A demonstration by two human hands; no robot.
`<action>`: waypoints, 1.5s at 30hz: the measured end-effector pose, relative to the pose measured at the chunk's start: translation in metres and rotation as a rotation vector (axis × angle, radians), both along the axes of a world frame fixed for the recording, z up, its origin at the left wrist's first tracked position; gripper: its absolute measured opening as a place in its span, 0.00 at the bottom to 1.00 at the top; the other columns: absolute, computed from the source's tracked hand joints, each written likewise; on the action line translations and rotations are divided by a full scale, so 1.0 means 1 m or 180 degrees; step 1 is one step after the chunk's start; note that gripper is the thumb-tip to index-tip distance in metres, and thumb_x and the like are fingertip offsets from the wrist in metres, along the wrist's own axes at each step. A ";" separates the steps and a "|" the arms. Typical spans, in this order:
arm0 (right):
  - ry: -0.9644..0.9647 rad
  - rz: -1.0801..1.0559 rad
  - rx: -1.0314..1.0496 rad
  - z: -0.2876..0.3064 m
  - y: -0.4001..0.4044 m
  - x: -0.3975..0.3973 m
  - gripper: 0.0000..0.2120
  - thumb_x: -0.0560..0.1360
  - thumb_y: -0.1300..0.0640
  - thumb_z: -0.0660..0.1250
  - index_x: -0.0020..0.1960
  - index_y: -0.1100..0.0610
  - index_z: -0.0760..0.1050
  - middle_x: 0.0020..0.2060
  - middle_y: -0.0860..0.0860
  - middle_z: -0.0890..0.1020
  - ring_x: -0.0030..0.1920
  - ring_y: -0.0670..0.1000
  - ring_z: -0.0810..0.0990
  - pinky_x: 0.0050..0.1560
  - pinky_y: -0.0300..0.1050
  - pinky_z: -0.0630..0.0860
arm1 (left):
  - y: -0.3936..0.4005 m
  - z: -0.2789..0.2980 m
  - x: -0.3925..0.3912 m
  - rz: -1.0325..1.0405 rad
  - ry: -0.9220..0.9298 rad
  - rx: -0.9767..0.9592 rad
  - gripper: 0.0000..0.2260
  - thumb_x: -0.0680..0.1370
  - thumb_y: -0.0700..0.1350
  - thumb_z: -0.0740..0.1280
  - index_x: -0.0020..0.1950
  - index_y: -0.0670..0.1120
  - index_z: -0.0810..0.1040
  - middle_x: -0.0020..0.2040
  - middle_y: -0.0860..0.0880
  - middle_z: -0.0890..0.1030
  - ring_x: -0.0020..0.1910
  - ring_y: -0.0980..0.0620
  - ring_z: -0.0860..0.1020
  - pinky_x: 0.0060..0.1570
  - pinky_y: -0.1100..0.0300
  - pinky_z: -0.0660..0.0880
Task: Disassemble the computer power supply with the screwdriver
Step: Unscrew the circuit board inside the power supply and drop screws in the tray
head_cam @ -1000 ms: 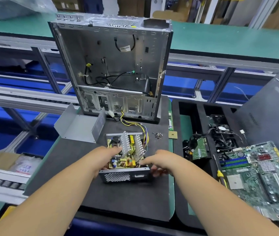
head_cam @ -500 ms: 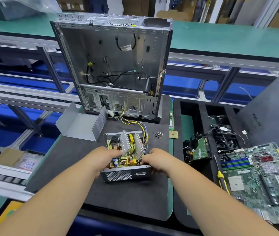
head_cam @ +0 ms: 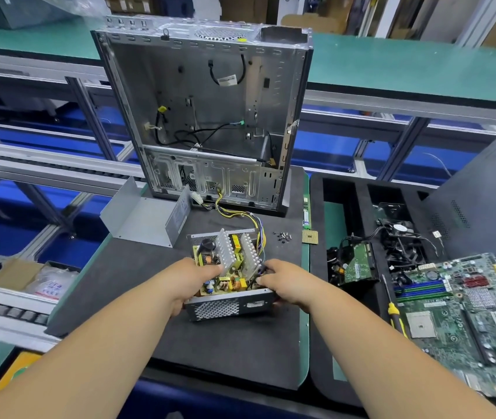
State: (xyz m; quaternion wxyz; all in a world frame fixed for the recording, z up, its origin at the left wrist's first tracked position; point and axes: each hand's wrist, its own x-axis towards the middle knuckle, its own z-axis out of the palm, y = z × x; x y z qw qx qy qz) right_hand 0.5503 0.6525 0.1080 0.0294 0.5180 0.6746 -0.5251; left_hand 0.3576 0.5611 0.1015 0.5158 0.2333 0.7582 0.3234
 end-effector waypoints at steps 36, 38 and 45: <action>-0.0130 -0.0332 0.1627 0.001 0.033 -0.054 0.21 0.75 0.54 0.69 0.66 0.56 0.71 0.50 0.51 0.80 0.50 0.52 0.79 0.45 0.45 0.73 | -0.002 -0.002 -0.003 -0.0155 -0.0010 0.0054 0.22 0.71 0.52 0.77 0.59 0.47 0.73 0.55 0.47 0.82 0.56 0.47 0.79 0.61 0.49 0.74; -0.0072 -0.0308 0.1569 -0.001 0.030 -0.053 0.25 0.72 0.56 0.70 0.68 0.54 0.68 0.53 0.51 0.79 0.51 0.53 0.78 0.45 0.46 0.74 | -0.004 -0.004 -0.003 -0.0229 -0.0010 0.0034 0.24 0.71 0.50 0.77 0.63 0.46 0.73 0.57 0.48 0.82 0.57 0.47 0.79 0.64 0.49 0.73; 0.0319 -0.0344 0.1442 -0.006 0.031 -0.033 0.21 0.75 0.58 0.66 0.66 0.48 0.68 0.56 0.45 0.78 0.48 0.48 0.77 0.42 0.44 0.72 | -0.004 0.006 0.001 -0.0360 0.0370 0.0323 0.21 0.68 0.58 0.78 0.54 0.52 0.75 0.51 0.53 0.83 0.47 0.58 0.81 0.39 0.63 0.75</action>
